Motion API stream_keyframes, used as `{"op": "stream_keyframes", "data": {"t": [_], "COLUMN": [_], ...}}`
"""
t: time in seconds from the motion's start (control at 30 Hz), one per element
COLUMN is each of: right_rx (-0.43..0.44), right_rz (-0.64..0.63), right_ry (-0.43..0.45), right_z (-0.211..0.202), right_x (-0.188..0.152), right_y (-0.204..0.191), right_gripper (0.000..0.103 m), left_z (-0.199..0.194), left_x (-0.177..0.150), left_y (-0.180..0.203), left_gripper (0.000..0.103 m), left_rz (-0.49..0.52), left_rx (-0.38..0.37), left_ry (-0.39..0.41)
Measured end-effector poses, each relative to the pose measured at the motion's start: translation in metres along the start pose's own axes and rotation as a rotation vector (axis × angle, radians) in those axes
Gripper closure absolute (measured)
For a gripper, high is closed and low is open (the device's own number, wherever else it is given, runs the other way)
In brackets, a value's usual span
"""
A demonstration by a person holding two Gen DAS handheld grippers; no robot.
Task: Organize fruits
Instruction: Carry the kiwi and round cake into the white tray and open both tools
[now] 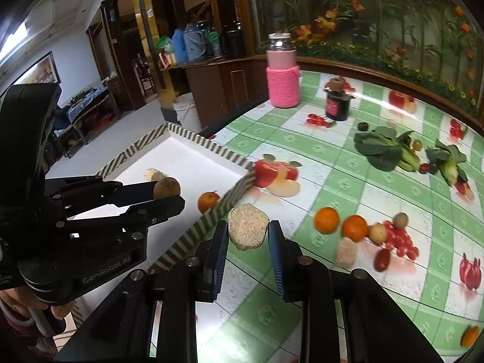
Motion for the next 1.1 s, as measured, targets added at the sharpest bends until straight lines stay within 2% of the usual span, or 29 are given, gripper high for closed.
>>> {"op": "stream_keyframes", "data": {"t": [0.53,1.1], "right_rx": [0.043,0.113], "right_rz": [-0.062,-0.145], "right_ry": [-0.057,-0.135], "right_z": [0.042,0.08], "right_x": [0.021,0.023], "right_y": [-0.036,-0.08], "right_gripper": [0.076,0.076], "left_z": [0.023,0.033], "left_x": [-0.01,-0.043], "left_y": [-0.052,-0.09], "left_gripper": [0.079,0.079], "left_rz": [-0.065,-0.084], "left_rx": [0.02,0.041], "left_ry": [-0.053,-0.129]}}
Point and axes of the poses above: each gripper's, at about its wrist camera, not at the fingertips, and z roughly the way its jaws point, y to its right, x to its top, the point moved 7 cm from there along z, roughly the way its jaws point, and after that the axes turned 11 degrees about -y, right-handed, at the moved point
